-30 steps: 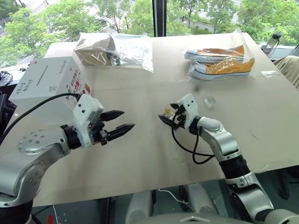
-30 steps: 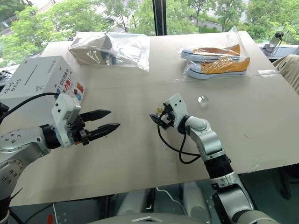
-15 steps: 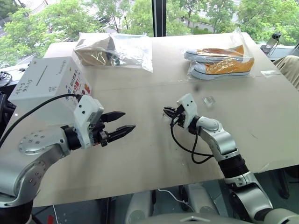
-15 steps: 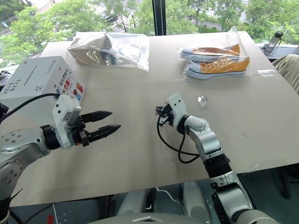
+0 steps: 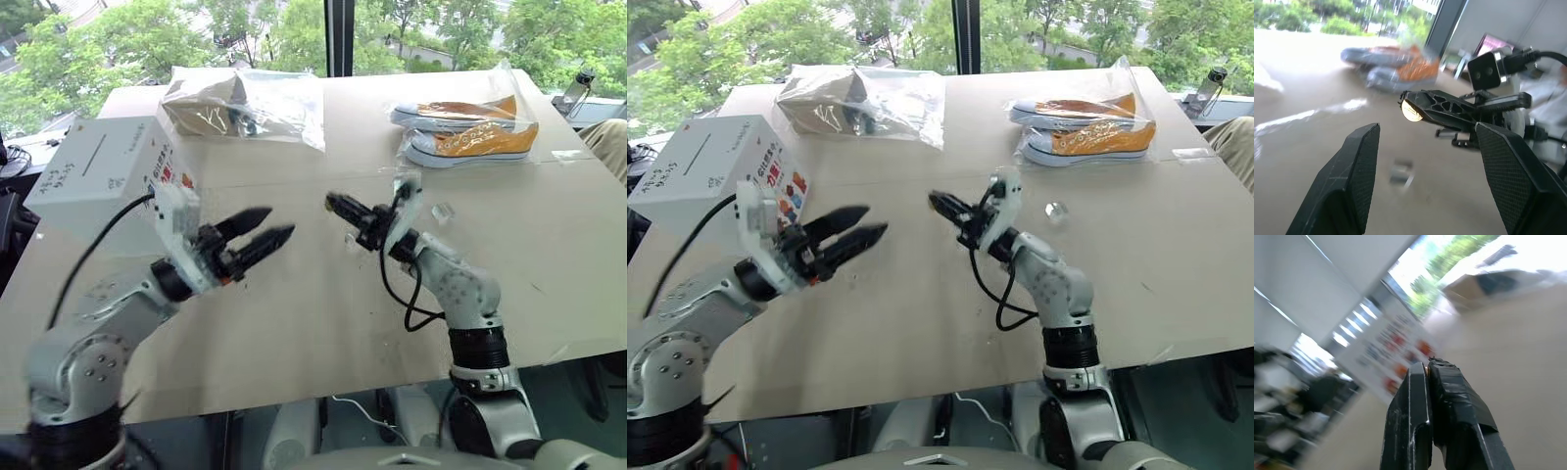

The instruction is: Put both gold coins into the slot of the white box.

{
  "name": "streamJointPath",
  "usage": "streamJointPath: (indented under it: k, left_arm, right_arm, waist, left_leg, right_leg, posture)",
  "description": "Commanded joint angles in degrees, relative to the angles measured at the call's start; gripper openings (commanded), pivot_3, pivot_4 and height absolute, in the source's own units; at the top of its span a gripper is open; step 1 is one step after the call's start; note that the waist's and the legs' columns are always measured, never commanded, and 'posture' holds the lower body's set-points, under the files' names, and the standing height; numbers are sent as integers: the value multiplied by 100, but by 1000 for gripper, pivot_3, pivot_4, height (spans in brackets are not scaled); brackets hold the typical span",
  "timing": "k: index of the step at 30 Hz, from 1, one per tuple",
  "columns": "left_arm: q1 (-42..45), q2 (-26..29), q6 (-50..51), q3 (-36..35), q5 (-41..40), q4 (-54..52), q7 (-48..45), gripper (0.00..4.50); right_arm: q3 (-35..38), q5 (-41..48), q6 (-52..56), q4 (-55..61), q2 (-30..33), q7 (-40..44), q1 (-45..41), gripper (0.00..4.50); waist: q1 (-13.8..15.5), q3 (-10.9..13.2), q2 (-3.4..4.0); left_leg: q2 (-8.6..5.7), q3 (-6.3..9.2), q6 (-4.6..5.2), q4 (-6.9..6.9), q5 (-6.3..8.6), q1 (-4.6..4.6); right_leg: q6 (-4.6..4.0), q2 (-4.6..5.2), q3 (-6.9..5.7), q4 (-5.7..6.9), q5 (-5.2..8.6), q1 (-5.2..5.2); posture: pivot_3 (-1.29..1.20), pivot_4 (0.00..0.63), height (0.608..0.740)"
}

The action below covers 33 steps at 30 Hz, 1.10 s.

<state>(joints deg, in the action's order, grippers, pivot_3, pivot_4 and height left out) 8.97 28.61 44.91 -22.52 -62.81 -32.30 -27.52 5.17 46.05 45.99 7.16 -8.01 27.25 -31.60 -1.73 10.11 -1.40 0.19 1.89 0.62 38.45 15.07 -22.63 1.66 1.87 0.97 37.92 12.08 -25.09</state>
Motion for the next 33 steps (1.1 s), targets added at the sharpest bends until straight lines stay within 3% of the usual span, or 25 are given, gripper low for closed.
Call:
streamJointPath:
  k: [1,6,10,11,14,16,33]
  left_arm:
    - [377,-899,-532,-31,-915,-67,999,3165]
    - [772,-2092,-1121,357,-1328,-124,1877,3165]
    - [788,-2591,-1321,776,-1448,-129,2098,3165]
    - [755,-2634,-1330,869,-1450,-118,2096,3165]
    - [685,-2716,-1383,1070,-1554,-98,2100,2390]
    - [697,-2735,-1411,1167,-1572,-62,2142,1496]
    - [789,-2451,-1393,1478,-1590,204,1890,1496]
  right_arm:
    - [349,1024,243,375,-228,-220,-225,29]
    - [387,1566,8,400,-360,-524,-398,29]
    - [350,1865,-226,362,-447,-672,-475,29]
    - [342,1940,-280,350,-462,-711,-496,29]
    - [301,2135,-444,328,-500,-816,-570,0]
    - [252,2221,-542,320,-513,-873,-613,0]
    - [-257,2590,-680,365,-185,-699,-625,0]
  waist:
    - [24,-4,-6]
    - [70,-4,-6]
    - [73,-4,-4]
    - [71,-4,-4]
    - [63,-4,-4]
    - [63,-4,-4]
    - [66,-4,-4]
  left_leg:
    - [-2,4,0,1,0,0]
    - [-10,3,1,0,0,2]
    - [-10,4,1,0,0,1]
    - [-11,2,1,0,0,1]
    - [-11,1,2,0,0,2]
    - [-9,2,2,0,0,2]
    - [-8,2,2,0,0,1]
  right_leg:
    - [0,5,-5,-1,0,3]
    - [0,-3,-5,-2,0,8]
    - [0,-23,-6,-3,0,9]
    - [0,-26,-3,-3,0,10]
    - [0,-34,0,-3,0,10]
    - [0,-38,0,-3,1,9]
    - [0,-47,1,-8,2,10]
  posture:
    - [0,150,740]
    - [0,150,740]
    - [0,150,740]
    - [0,150,740]
    - [0,150,740]
    - [0,150,740]
    - [0,150,740]
